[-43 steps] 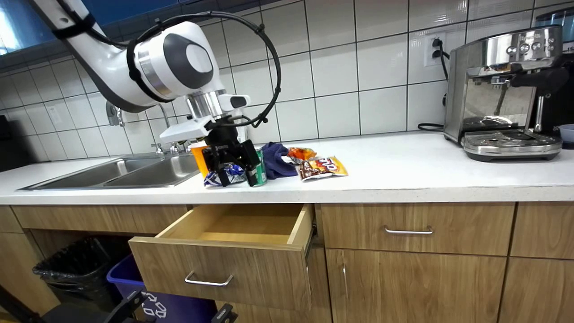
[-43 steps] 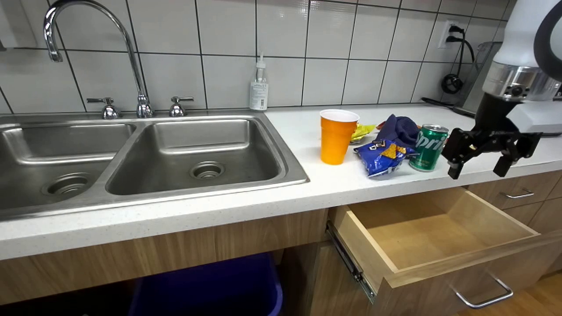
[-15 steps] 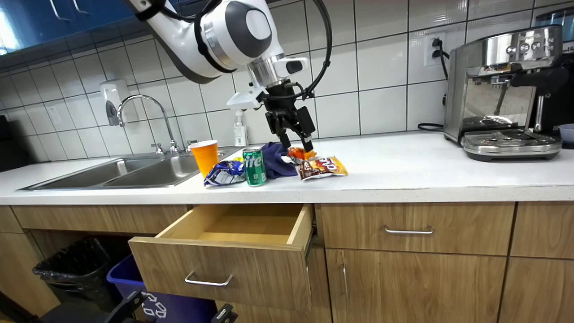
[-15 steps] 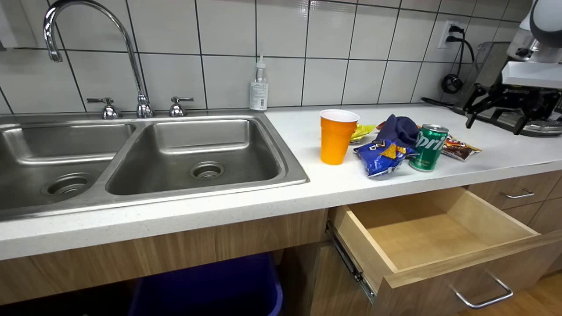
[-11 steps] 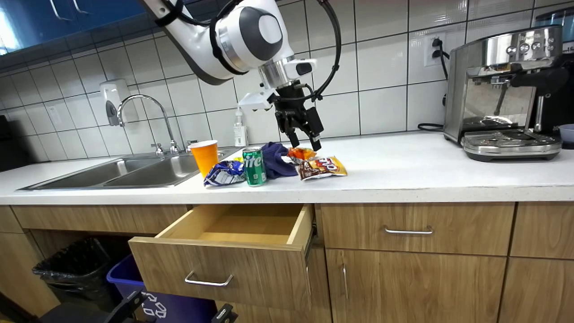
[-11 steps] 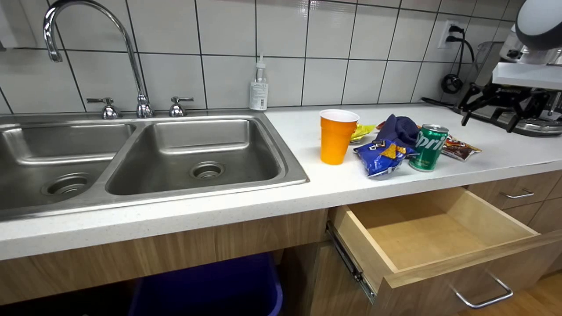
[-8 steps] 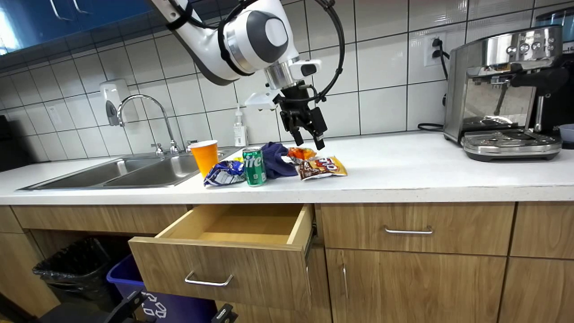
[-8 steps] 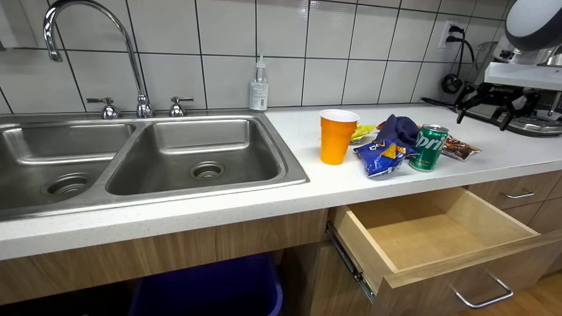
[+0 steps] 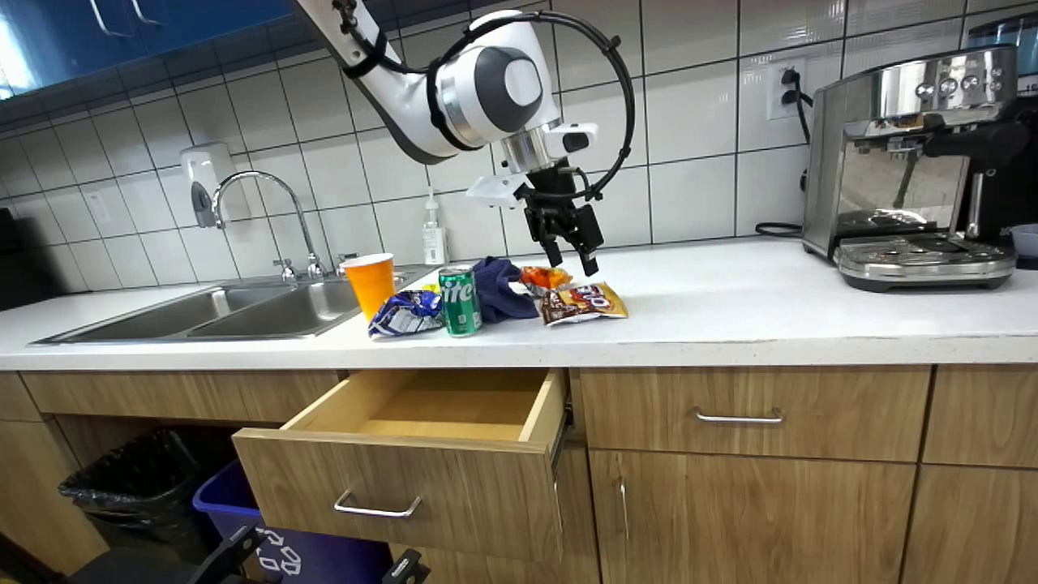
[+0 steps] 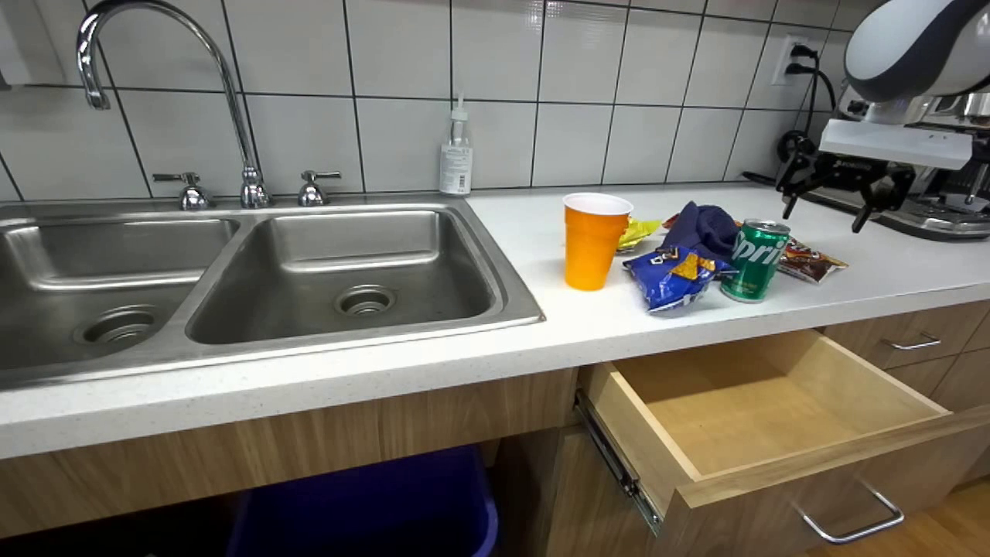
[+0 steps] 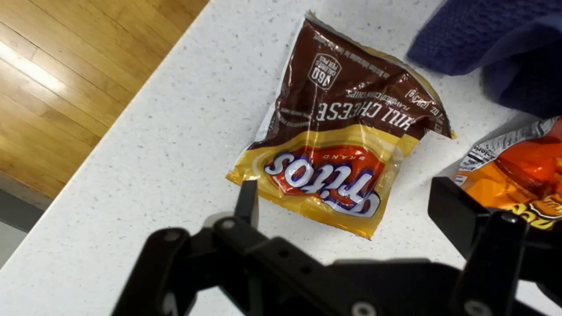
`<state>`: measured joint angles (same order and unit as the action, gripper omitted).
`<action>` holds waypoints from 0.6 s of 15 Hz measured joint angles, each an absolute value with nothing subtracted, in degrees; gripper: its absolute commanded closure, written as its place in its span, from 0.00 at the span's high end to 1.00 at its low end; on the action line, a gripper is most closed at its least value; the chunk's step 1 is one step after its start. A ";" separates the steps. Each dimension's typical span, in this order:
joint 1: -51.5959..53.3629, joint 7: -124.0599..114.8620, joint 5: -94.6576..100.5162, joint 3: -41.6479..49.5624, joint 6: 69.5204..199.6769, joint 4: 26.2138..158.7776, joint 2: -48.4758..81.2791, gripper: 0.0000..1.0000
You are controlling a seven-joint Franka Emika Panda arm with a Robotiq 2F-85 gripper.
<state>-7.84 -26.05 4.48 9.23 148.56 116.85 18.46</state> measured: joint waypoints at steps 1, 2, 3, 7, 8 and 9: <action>-7.71 -26.05 4.35 9.39 148.14 115.62 19.64 1.00; -7.50 -26.05 4.29 9.61 147.66 114.46 20.73 1.00; -7.36 -26.05 4.26 9.73 147.13 113.32 21.74 1.00; -6.83 -26.05 4.22 9.75 144.71 109.46 24.90 1.00; -6.60 -26.05 4.22 9.75 144.11 108.73 25.51 1.00; -6.35 -26.05 4.22 9.75 143.55 108.13 26.08 1.00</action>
<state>-6.35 -26.05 4.22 9.75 143.55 108.13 26.08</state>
